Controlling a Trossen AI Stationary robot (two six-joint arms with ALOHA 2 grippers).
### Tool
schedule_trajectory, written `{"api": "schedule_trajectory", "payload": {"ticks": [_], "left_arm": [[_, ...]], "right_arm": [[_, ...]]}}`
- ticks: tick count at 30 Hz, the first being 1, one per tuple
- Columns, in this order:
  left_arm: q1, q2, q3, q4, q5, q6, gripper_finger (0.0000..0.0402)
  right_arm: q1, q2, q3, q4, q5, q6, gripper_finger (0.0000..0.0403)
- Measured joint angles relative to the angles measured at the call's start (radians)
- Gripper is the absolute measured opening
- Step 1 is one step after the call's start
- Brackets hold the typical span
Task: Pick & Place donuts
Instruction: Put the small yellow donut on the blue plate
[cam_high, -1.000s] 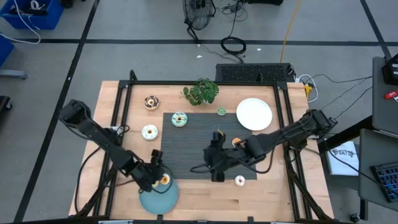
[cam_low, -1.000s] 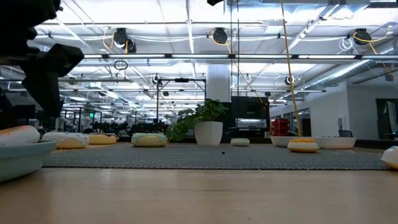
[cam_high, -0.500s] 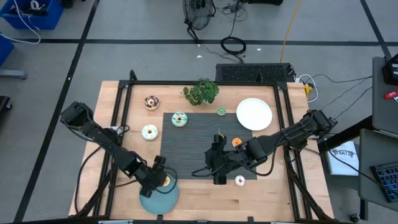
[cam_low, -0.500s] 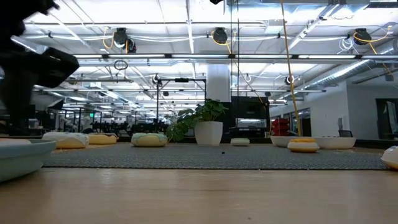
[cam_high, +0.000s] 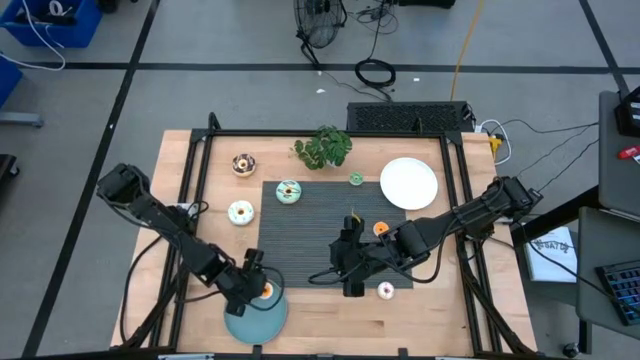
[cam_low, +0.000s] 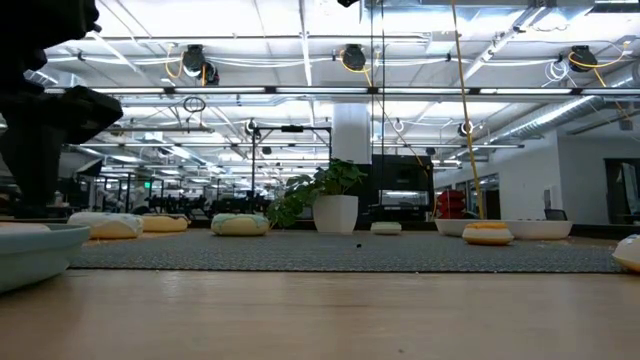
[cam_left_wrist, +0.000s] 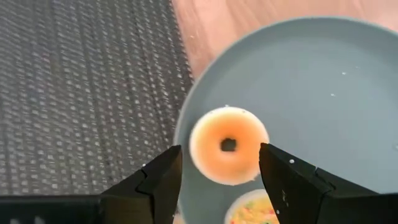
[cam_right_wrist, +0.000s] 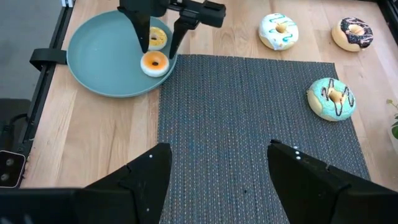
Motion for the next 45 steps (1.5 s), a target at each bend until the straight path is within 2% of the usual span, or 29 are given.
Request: {"api": "schedule_trajectory", "payload": {"ticks": [13, 21, 25, 31, 33, 37, 41, 45], "left_arm": [[0.023, 0.102, 0.002, 0.022, 0.081, -0.005, 0.0214], [0.042, 0.067, -0.001, 0.012, 0.057, 0.081, 0.0209], [0.042, 0.038, -0.001, 0.013, 0.056, 0.113, 0.0161], [0.041, -0.003, -0.002, 0.014, 0.084, 0.126, 0.0038], [0.042, -0.019, -0.002, 0.014, 0.133, 0.118, 0.0013], [0.042, -0.055, -0.002, 0.017, 0.268, -0.016, 0.0022], [0.059, -0.084, -0.002, 0.045, 0.500, -0.209, 0.0014], [0.065, -0.084, -0.002, 0.141, 0.650, -0.246, 0.0009]], "right_arm": [[0.000, 0.000, 0.000, 0.001, 0.000, 0.000, 0.0247], [0.000, 0.000, 0.000, 0.001, 0.000, -0.003, 0.0247], [0.000, 0.000, 0.000, 0.001, 0.000, -0.003, 0.0247], [0.000, 0.000, 0.000, 0.001, 0.000, -0.003, 0.0247], [0.000, 0.000, 0.000, 0.001, 0.000, -0.003, 0.0247], [-0.001, 0.000, 0.000, 0.001, 0.000, -0.003, 0.0247], [-0.004, 0.000, 0.000, 0.001, -0.001, -0.002, 0.0247], [-0.004, 0.000, 0.000, 0.001, 0.000, -0.001, 0.0247]]}}
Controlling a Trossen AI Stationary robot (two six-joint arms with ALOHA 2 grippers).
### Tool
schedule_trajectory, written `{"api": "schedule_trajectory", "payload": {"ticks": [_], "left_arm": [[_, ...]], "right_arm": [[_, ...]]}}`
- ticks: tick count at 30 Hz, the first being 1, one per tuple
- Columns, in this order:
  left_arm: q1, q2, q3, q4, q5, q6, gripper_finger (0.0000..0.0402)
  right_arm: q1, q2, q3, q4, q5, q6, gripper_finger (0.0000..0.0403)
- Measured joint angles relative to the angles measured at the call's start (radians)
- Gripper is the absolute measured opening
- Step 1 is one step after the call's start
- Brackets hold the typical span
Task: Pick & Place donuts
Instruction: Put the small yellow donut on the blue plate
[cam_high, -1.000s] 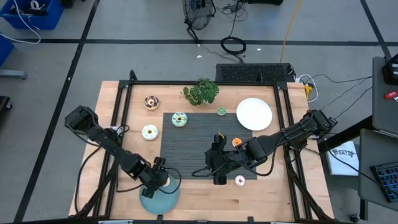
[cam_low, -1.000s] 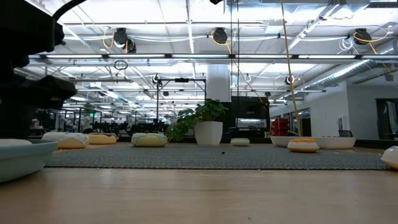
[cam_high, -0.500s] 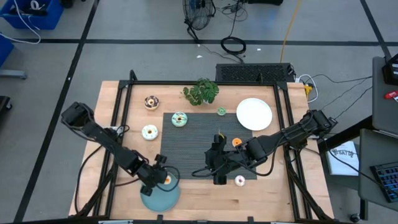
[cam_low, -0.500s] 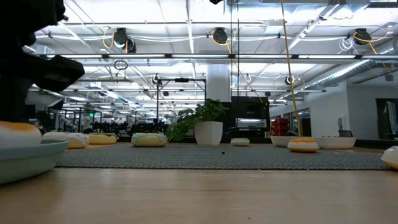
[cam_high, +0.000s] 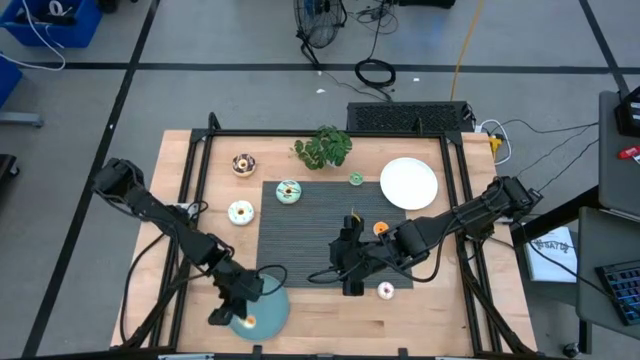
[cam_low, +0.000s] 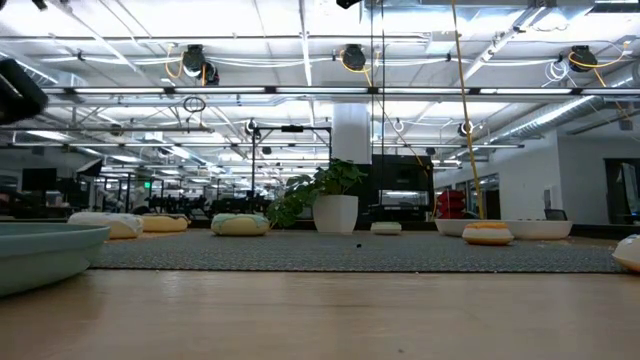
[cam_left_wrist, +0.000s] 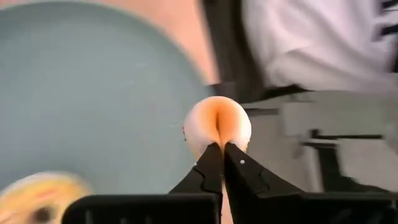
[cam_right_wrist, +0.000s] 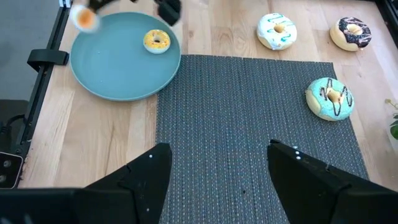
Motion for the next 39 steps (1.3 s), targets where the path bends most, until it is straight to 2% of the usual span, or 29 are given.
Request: {"api": "schedule_trajectory", "payload": {"ticks": [7, 11, 15, 22, 29, 33, 39], "left_arm": [[0.015, 0.076, 0.001, 0.183, 0.263, -0.222, 0.0007], [0.053, 0.144, 0.000, 0.180, 0.356, -0.319, 0.0005], [0.103, 0.204, 0.000, 0.180, 0.370, -0.357, 0.0027], [0.153, 0.294, 0.001, 0.179, 0.427, -0.372, 0.0107], [0.175, 0.300, 0.000, 0.173, 0.442, -0.360, 0.0194], [0.166, 0.295, 0.000, 0.174, 0.467, -0.349, 0.0225], [0.119, 0.292, 0.003, 0.050, 0.399, -0.107, 0.0224]], "right_arm": [[0.000, 0.000, 0.000, 0.001, 0.001, 0.001, 0.0247], [-0.001, 0.000, 0.000, 0.005, 0.002, 0.001, 0.0247], [-0.001, 0.000, 0.000, 0.010, 0.002, 0.001, 0.0247], [-0.001, 0.000, 0.000, 0.010, 0.002, 0.001, 0.0247], [-0.001, 0.000, 0.000, 0.010, 0.002, -0.002, 0.0247], [-0.001, 0.000, 0.000, 0.010, 0.002, 0.000, 0.0247], [-0.001, 0.000, 0.000, 0.009, 0.002, -0.001, 0.0247]]}}
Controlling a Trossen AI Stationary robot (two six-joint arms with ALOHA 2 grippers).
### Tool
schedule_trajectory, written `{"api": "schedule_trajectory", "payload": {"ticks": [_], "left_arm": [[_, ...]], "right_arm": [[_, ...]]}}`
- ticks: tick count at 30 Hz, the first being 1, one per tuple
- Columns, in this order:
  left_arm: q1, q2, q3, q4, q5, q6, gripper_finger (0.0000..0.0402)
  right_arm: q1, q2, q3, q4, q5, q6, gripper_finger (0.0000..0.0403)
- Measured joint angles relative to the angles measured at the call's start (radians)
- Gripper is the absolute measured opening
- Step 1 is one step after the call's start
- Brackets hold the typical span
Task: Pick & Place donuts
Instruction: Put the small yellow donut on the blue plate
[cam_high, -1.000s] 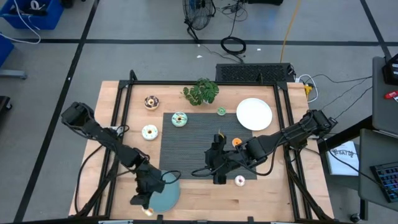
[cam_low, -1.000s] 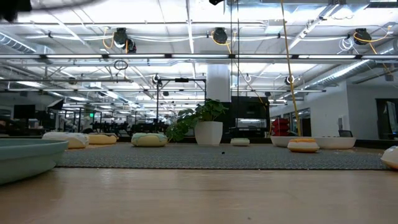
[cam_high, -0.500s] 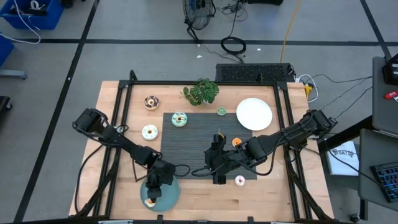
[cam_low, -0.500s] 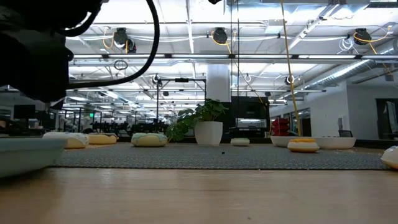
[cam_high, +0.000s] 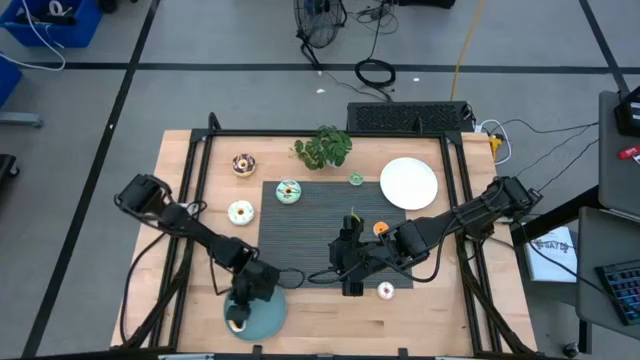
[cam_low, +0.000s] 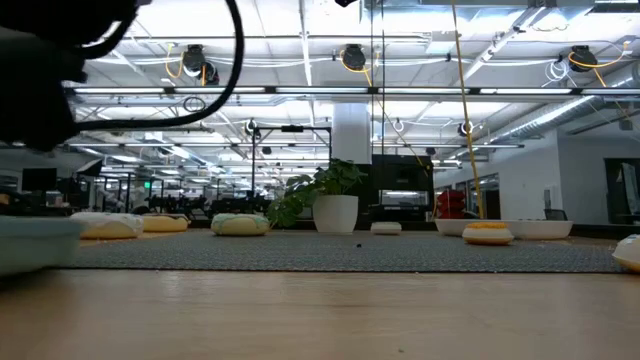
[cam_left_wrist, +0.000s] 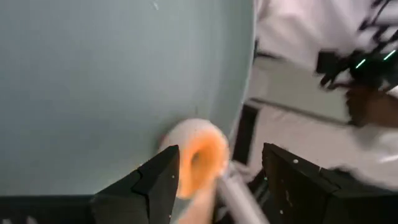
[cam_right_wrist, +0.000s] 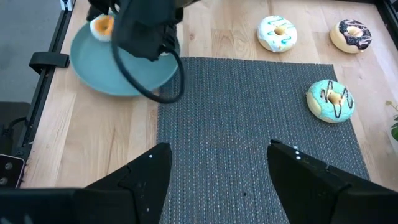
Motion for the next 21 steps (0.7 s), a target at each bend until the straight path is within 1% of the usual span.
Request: {"api": "schedule_trajectory", "payload": {"ticks": [4, 6, 10, 13, 17, 19, 21], "left_arm": [[-0.026, -0.001, 0.001, -0.093, -0.076, 0.110, 0.0203], [-0.034, -0.001, 0.000, -0.105, -0.113, 0.123, 0.0191], [-0.036, -0.001, 0.000, -0.106, -0.145, 0.128, 0.0167], [-0.035, 0.000, 0.000, -0.107, -0.143, 0.136, 0.0150], [-0.029, -0.007, 0.029, -0.140, -0.083, 0.151, 0.0131], [-0.030, -0.032, 0.062, -0.184, -0.081, 0.149, 0.0122], [-0.035, -0.073, 0.089, -0.249, -0.103, 0.164, 0.0115]], "right_arm": [[0.000, 0.000, 0.000, 0.000, 0.000, -0.002, 0.0247], [0.000, 0.000, 0.000, 0.000, 0.000, -0.002, 0.0247], [0.000, 0.000, 0.000, 0.001, 0.000, -0.002, 0.0247], [0.000, 0.000, 0.000, 0.000, 0.000, -0.002, 0.0247], [0.000, 0.000, 0.000, 0.000, 0.001, -0.002, 0.0247], [0.000, 0.000, 0.000, 0.000, 0.001, -0.002, 0.0247], [0.000, 0.000, 0.000, 0.000, 0.002, -0.002, 0.0247]]}}
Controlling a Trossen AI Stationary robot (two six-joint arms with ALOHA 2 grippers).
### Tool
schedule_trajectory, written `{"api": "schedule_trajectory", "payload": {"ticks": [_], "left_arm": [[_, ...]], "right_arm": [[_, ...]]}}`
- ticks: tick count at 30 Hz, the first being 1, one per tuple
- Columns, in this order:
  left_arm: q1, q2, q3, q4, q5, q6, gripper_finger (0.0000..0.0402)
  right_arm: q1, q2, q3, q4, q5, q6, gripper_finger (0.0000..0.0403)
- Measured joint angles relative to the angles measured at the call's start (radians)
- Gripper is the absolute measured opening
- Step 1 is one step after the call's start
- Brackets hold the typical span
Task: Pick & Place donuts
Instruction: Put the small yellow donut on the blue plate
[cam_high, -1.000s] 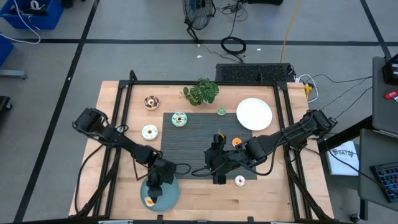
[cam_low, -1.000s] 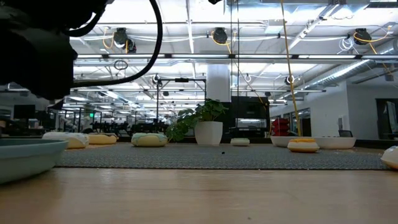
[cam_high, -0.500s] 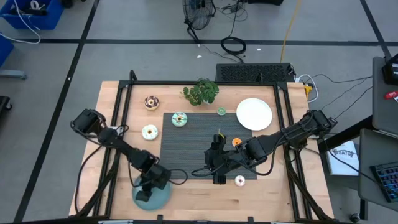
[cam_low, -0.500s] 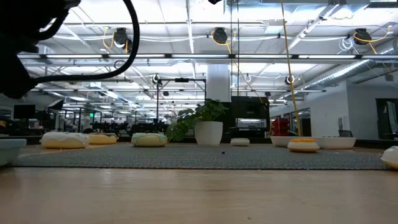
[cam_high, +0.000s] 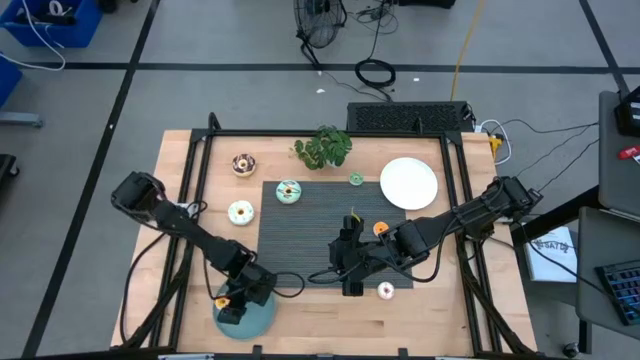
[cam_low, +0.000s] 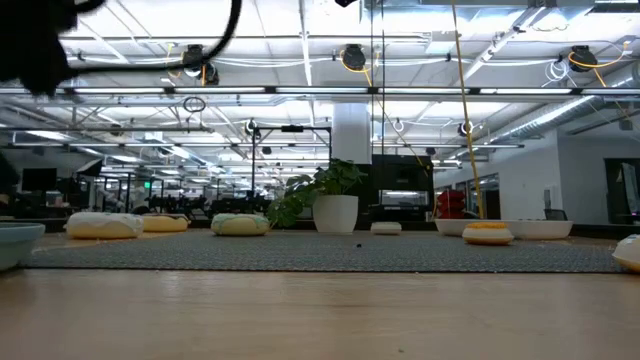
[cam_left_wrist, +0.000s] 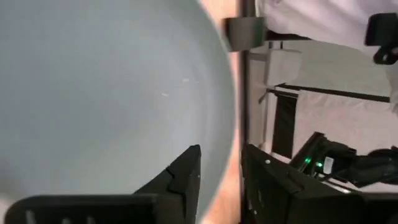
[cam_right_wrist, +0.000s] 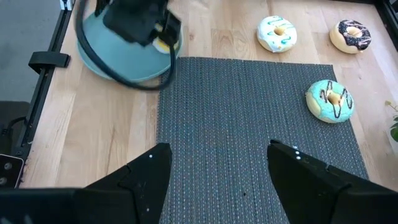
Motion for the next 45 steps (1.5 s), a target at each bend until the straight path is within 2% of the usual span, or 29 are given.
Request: {"api": "schedule_trajectory", "payload": {"ticks": [2, 5, 9, 16, 21, 25, 30, 37, 45], "left_arm": [[-0.006, -0.040, 0.031, -0.085, -0.056, 0.024, 0.0107], [-0.028, -0.112, 0.067, -0.224, -0.207, 0.038, 0.0095], [-0.063, -0.174, 0.048, -0.335, -0.387, -0.059, 0.0088], [-0.105, -0.162, 0.030, -0.389, -0.510, -0.203, 0.0088], [-0.156, -0.144, 0.030, -0.419, -0.505, -0.262, 0.0088], [-0.202, -0.139, 0.030, -0.406, -0.464, -0.345, 0.0088], [-0.243, -0.139, 0.030, -0.393, -0.466, -0.460, 0.0088], [-0.262, -0.137, 0.030, -0.379, -0.560, -0.455, 0.0088], [-0.263, -0.075, 0.030, -0.302, -0.496, -0.422, 0.0088]], "right_arm": [[0.000, 0.000, -0.002, 0.004, 0.000, 0.000, 0.0247], [0.000, 0.000, -0.029, 0.028, -0.002, 0.000, 0.0247], [0.000, 0.000, -0.072, 0.042, -0.003, 0.002, 0.0247], [-0.005, 0.000, -0.098, 0.055, -0.004, 0.020, 0.0247], [-0.005, -0.004, -0.098, 0.069, -0.005, 0.012, 0.0247], [-0.005, -0.005, -0.098, 0.068, -0.006, 0.011, 0.0247], [-0.004, -0.005, -0.098, 0.082, -0.006, 0.002, 0.0247], [-0.004, -0.005, -0.098, 0.093, -0.006, -0.004, 0.0247], [-0.005, -0.005, -0.097, 0.097, -0.005, -0.016, 0.0247]]}}
